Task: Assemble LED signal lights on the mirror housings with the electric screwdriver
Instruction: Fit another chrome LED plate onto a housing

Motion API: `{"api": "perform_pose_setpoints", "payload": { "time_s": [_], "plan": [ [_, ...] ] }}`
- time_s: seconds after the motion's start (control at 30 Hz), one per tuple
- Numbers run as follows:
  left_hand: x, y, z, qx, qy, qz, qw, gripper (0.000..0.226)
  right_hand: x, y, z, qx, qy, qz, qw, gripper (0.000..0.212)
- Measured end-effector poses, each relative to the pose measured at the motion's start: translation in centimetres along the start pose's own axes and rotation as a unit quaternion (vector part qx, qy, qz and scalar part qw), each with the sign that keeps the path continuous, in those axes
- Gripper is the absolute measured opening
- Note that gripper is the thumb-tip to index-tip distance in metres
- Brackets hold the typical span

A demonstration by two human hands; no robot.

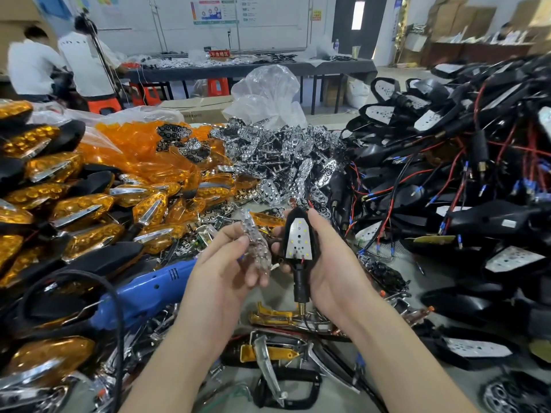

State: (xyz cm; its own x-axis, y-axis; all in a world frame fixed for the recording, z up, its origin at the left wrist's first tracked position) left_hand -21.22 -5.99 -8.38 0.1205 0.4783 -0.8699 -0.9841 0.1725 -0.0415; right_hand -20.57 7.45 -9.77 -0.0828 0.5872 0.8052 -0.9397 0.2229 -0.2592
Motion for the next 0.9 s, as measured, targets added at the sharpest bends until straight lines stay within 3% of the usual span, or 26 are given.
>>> {"api": "perform_pose_setpoints", "payload": {
  "time_s": [0.17, 0.33, 0.43, 0.53, 0.67, 0.77, 0.83, 0.9],
  "plan": [
    [0.1, -0.4, 0.7, 0.023, 0.062, 0.025, 0.998, 0.021, 0.8, 0.0, -0.1, -0.011, 0.012, -0.05, 0.999, 0.021],
    [-1.2, -1.1, 1.2, 0.01, 0.204, 0.127, 0.971, 0.023, 3.1, 0.2, -1.3, -0.072, 0.094, -0.11, 0.987, 0.018],
    [-1.9, -2.2, 2.1, 0.009, 0.333, 0.221, 0.916, 0.024, 4.3, 0.3, -2.4, -0.106, 0.164, -0.126, 0.973, 0.019],
    [-1.5, -3.4, 3.1, 0.028, 0.404, 0.274, 0.873, 0.042, 4.7, 0.6, -3.0, -0.116, 0.209, -0.128, 0.963, 0.022],
    [0.3, -3.4, 3.6, 0.002, 0.59, 0.279, 0.757, 0.06, 4.6, 0.7, -3.3, -0.115, 0.241, -0.124, 0.956, 0.025],
    [1.6, -3.6, 4.3, -0.01, 0.658, 0.32, 0.682, 0.042, 4.9, 0.7, -3.6, -0.12, 0.255, -0.132, 0.95, 0.031],
    [2.3, -3.7, 4.7, 0.017, 0.671, 0.339, 0.659, 0.027, 5.0, 0.8, -4.0, -0.129, 0.281, -0.13, 0.942, 0.026],
    [2.8, -3.6, 4.6, 0.034, 0.673, 0.33, 0.661, 0.025, 5.1, 1.0, -4.1, -0.128, 0.288, -0.129, 0.94, 0.023]
  ]
}}
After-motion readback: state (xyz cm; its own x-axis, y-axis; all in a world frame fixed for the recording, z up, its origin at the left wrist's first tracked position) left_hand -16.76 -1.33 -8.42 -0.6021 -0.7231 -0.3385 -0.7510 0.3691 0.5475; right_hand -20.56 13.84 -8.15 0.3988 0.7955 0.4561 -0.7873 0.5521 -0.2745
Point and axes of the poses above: each hand's wrist, its own y-axis towards the middle knuckle, its own z-axis out of the palm, x = y × z, the point moved 6 cm from there along y, towards the middle knuckle, and after that the axes turned 10 degrees about -x, right-handed, at the moved point
